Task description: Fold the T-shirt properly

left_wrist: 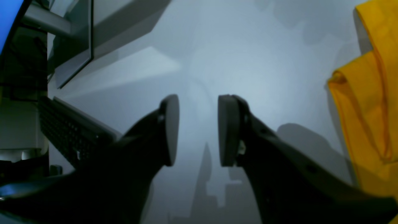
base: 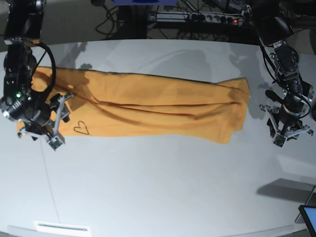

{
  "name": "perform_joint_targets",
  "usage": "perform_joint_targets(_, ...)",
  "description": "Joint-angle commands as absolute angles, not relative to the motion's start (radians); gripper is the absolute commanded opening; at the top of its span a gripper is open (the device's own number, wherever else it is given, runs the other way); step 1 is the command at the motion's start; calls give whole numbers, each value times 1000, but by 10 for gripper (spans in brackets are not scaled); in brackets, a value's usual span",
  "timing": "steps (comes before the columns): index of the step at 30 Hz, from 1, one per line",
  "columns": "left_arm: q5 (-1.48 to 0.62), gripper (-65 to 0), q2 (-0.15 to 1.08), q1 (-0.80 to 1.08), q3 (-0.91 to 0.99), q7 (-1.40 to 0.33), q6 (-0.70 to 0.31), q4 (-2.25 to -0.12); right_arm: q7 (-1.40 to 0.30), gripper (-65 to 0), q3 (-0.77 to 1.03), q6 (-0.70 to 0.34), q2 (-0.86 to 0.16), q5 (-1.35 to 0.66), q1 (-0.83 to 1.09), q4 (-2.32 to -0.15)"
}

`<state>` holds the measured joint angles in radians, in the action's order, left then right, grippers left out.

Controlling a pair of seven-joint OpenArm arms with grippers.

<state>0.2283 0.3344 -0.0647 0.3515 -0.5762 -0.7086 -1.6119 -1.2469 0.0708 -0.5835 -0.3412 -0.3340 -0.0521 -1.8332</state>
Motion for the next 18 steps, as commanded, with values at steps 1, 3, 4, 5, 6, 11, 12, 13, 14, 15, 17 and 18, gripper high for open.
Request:
perform_joint_targets(1,225,-433,349,-82,357,-559,-698,-1627,-1236,-308,62,-585,-354,-335,-73,-1821)
perform_joint_targets(3,225,-433,349,-79,357,-559,-698,-1627,-1234,-308,47,-585,-352,-340,-97,-1778)
perform_joint_targets(4,225,-433,351,-77,357,-559,-698,-1627,-1234,-308,41,-585,-351,-340,-105,-1756)
perform_joint_targets(5,225,-433,352,-76,357,-559,-698,-1627,-1234,-308,41,-585,-343,-340,-110,-1741)
perform_joint_targets(6,225,-433,354,-76,357,-559,-698,-1627,-1233,-308,41,-585,-338,-338,-116,-1730)
perform_joint_targets(11,225,-433,355,-74,357,-559,-698,-1627,-1199,-308,4,-585,-337,-337,-122,-1713)
perform_joint_targets(12,225,-433,355,-74,357,-559,-698,-1627,-1201,-308,-2,-585,-335,-335,-128,-1713)
perform_joint_targets(13,225,-433,355,-74,357,-559,-698,-1627,-1201,-308,-7,-585,-334,-335,-134,-1712)
perform_joint_targets(14,225,-433,355,-74,357,-559,-698,-1627,-1201,-308,-7,-585,-332,-335,-136,-1702)
perform_joint_targets(15,225,-433,355,-74,357,-559,-698,-1627,-1201,-308,-7,-585,-332,-335,-137,-1690)
perform_joint_targets(17,225,-433,355,-74,357,-559,-698,-1627,-1199,-308,-7,-585,-332,-335,-142,-1656)
perform_joint_targets(18,225,-433,355,-74,357,-559,-698,-1627,-1198,-308,-7,-585,-332,-335,-142,-1643)
